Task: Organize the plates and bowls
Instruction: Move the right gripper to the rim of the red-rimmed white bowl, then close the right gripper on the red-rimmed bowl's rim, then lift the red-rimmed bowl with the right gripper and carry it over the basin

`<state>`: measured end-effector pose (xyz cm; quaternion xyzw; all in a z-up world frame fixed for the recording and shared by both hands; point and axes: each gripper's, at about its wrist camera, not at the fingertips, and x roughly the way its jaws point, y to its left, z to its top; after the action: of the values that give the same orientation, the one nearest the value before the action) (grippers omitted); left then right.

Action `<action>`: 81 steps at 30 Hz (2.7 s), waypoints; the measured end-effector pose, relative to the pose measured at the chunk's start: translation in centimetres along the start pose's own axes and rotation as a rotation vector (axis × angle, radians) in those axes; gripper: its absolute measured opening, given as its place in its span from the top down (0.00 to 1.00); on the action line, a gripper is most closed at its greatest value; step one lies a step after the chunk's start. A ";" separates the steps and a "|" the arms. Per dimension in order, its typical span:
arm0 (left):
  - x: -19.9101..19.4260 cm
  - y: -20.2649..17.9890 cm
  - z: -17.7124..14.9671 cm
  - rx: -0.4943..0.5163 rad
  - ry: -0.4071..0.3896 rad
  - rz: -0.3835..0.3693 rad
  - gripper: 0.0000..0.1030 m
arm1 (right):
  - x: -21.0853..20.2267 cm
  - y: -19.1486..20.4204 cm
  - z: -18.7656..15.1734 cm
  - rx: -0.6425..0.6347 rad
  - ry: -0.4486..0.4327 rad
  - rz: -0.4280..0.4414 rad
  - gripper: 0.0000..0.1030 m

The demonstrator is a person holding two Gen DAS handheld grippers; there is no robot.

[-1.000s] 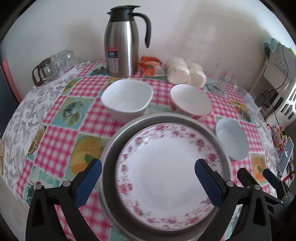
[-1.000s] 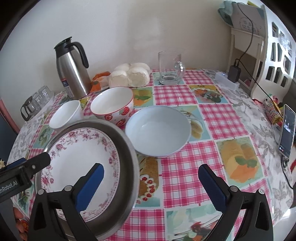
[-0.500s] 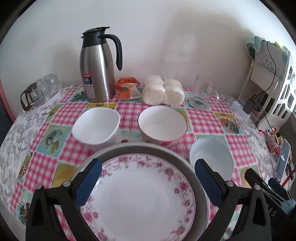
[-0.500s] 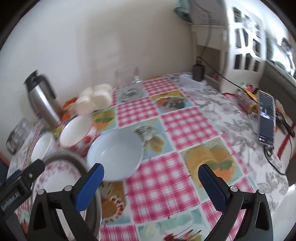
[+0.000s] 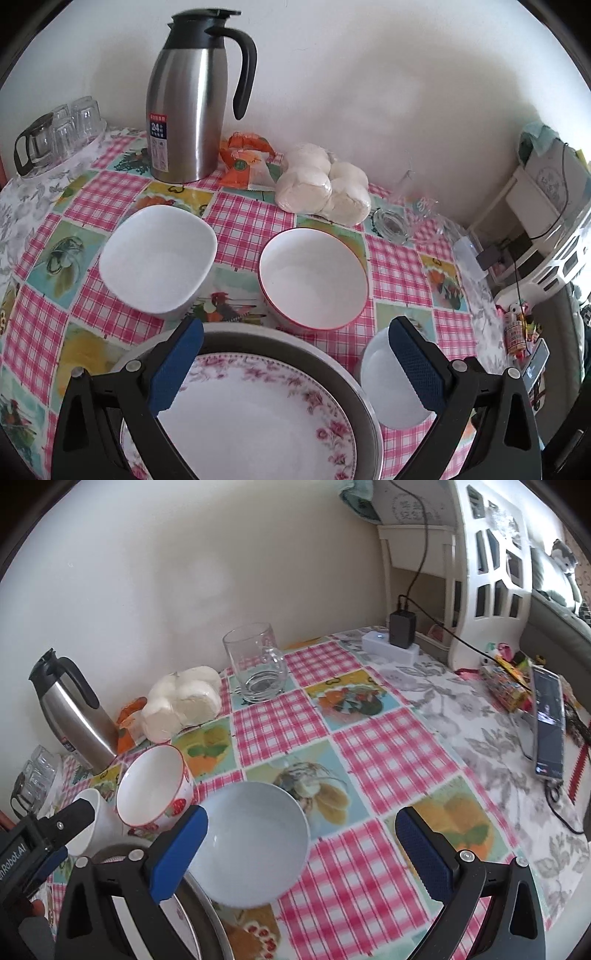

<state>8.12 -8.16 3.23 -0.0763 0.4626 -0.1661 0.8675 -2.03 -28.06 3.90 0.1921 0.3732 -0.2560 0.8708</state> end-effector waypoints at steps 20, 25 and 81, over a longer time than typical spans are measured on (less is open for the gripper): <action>4.4 1.1 4.9 -0.053 0.089 0.025 0.25 | 4.9 5.3 3.9 -0.087 0.071 0.051 0.15; 6.1 1.3 5.1 -0.060 0.121 0.029 0.33 | 6.5 6.7 4.1 -0.110 0.122 0.097 0.26; 4.5 -1.0 5.3 0.007 0.119 -0.012 0.89 | 6.1 8.8 3.6 -0.085 0.125 0.245 0.90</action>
<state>14.58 -10.81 2.97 -0.0658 0.5121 -0.1770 0.8379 8.75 -24.83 2.93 0.2148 0.4109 -0.1194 0.8779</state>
